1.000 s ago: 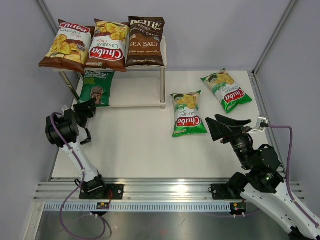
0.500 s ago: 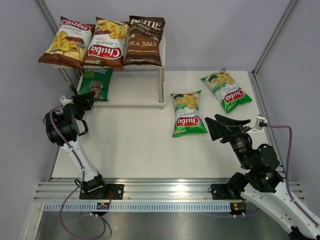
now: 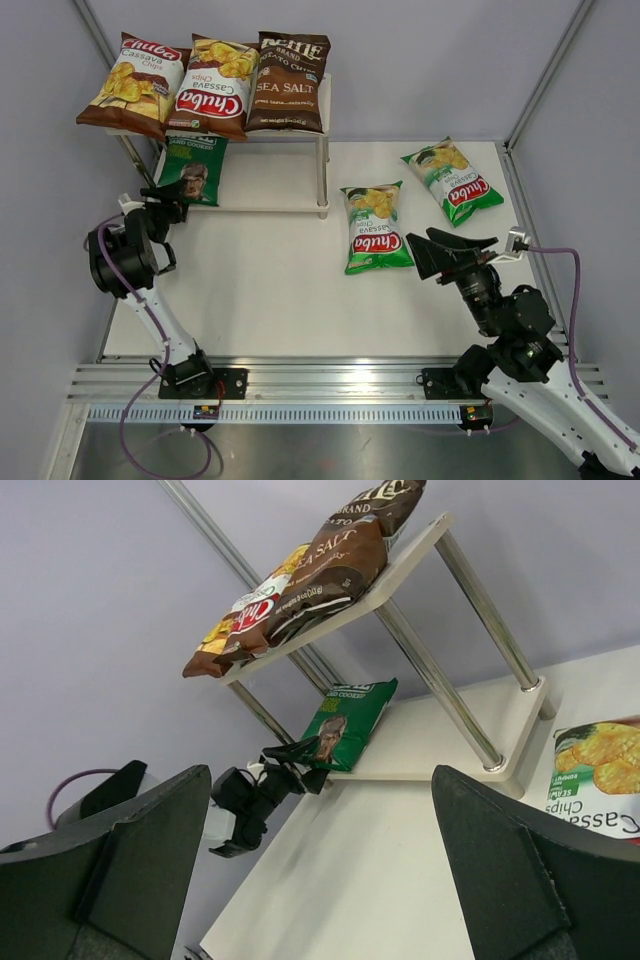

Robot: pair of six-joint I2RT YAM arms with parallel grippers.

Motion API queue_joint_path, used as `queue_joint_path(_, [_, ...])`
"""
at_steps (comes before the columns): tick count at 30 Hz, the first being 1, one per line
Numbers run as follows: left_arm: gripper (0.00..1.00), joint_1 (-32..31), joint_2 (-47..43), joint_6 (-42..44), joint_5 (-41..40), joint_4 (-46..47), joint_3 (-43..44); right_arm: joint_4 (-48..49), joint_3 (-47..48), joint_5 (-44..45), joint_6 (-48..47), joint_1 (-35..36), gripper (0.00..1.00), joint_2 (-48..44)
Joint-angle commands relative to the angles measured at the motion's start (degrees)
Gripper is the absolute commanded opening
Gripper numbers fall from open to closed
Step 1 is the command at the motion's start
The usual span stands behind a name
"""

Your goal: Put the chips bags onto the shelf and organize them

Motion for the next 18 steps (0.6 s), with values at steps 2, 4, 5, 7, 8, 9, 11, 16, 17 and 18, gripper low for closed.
queue_joint_path(2, [0.74, -0.5, -8.7, 5.1, -2.5, -9.0, -3.9, 0.6, 2.1, 1.7, -2.0, 0.2, 1.0, 2.7])
queue_joint_path(4, [0.82, -0.4, -13.9, 7.5, -4.8, -14.4, -5.4, -4.5, 4.4, 3.1, -2.5, 0.2, 0.99, 7.4])
queue_joint_path(5, [0.85, -0.5, -15.5, 8.2, -5.8, -19.0, -6.0, -6.8, 7.7, 3.4, -2.5, 0.1, 0.99, 9.6])
queue_joint_path(7, [0.99, -0.4, -20.2, 10.6, -8.2, -26.3, -6.5, -14.1, 11.4, 1.9, -3.7, 0.2, 0.99, 17.6])
queue_joint_path(8, [0.99, -0.4, -21.5, 11.5, -8.8, -28.4, -6.7, -16.1, 15.1, 1.2, -4.0, 0.2, 0.99, 20.6])
queue_joint_path(9, [0.99, -0.4, -23.1, 12.1, -9.6, -30.8, -6.7, -18.0, 17.0, 0.7, -4.4, 0.1, 0.99, 26.4])
queue_joint_path(11, [0.99, -0.4, -27.6, 13.9, -10.1, -36.0, -7.0, -22.2, 21.1, 0.4, -5.4, 0.0, 0.99, 31.6])
queue_joint_path(16, [0.99, -0.4, -37.6, 20.0, -12.8, -54.7, -5.7, -20.8, 22.3, -17.3, -1.3, -16.2, 0.99, 41.3])
queue_joint_path(17, [0.99, -0.4, -39.2, 21.4, -13.2, -57.9, -5.1, -20.1, 22.0, -20.4, -1.1, -19.3, 0.99, 42.2])
queue_joint_path(18, [0.99, -1.0, -42.9, 22.3, -14.5, -60.7, -4.4, -19.4, 22.1, -22.5, -1.1, -21.6, 0.99, 44.0])
